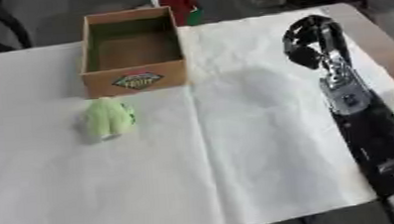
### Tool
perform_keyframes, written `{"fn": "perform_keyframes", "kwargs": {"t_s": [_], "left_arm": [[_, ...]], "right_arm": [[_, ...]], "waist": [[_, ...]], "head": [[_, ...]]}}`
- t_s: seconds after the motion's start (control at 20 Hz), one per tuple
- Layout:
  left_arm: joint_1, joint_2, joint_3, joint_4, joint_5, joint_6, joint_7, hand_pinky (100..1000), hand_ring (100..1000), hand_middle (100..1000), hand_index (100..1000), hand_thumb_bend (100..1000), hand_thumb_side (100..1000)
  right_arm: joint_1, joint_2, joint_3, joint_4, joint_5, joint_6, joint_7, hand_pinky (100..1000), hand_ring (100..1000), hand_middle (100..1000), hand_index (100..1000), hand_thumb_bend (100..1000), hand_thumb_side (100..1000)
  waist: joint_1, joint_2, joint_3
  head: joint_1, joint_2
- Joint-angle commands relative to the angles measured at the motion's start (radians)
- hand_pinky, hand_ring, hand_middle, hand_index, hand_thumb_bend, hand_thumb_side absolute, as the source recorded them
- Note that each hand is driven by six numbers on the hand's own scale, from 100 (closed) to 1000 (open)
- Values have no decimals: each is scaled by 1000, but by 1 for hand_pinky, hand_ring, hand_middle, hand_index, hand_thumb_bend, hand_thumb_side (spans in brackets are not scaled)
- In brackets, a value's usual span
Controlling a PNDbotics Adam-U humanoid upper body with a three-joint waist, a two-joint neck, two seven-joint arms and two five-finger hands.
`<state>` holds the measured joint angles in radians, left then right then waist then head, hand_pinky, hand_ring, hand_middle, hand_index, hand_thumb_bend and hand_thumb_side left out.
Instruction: Pick up objects on the table and place them in the box.
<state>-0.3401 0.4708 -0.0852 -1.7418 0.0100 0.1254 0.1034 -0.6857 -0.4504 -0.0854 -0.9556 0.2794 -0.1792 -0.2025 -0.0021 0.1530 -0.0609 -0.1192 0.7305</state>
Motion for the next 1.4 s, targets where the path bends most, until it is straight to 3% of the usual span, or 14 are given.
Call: {"fn": "perform_keyframes", "kwargs": {"t_s": [0.05, 0.4, 0.75, 1.0, 1.4], "left_arm": [[-57, 68, -44, 10, -82, 5, -51, 742, 664, 631, 615, 209, 320], [-231, 114, -175, 121, -260, -15, -230, 734, 702, 679, 677, 376, 300], [-388, 54, -289, 310, -471, -61, -348, 739, 735, 733, 751, 543, 278], [-419, 2, -320, 400, -594, -119, -419, 724, 718, 721, 747, 584, 232], [-407, -26, -344, 440, -660, -146, -481, 714, 702, 710, 746, 614, 253]], "right_arm": [[-4, -43, -3, -38, -25, -3, 1, 627, 508, 456, 607, 100, 100], [10, -34, -2, -55, -36, -3, 0, 627, 508, 456, 607, 100, 100], [6, -17, 3, -64, -31, -5, 6, 627, 509, 456, 608, 100, 100], [7, -12, 1, -67, -29, -3, 4, 627, 509, 456, 608, 100, 100], [7, -10, -1, -68, -32, -3, 0, 627, 505, 455, 606, 100, 100]], "waist": [[0, -20, -6], [0, -27, -30], [-2, -33, -58], [-5, -33, -71], [-8, -31, -71]], "head": [[6, 9], [19, 17], [30, 24], [32, 27], [31, 29]]}}
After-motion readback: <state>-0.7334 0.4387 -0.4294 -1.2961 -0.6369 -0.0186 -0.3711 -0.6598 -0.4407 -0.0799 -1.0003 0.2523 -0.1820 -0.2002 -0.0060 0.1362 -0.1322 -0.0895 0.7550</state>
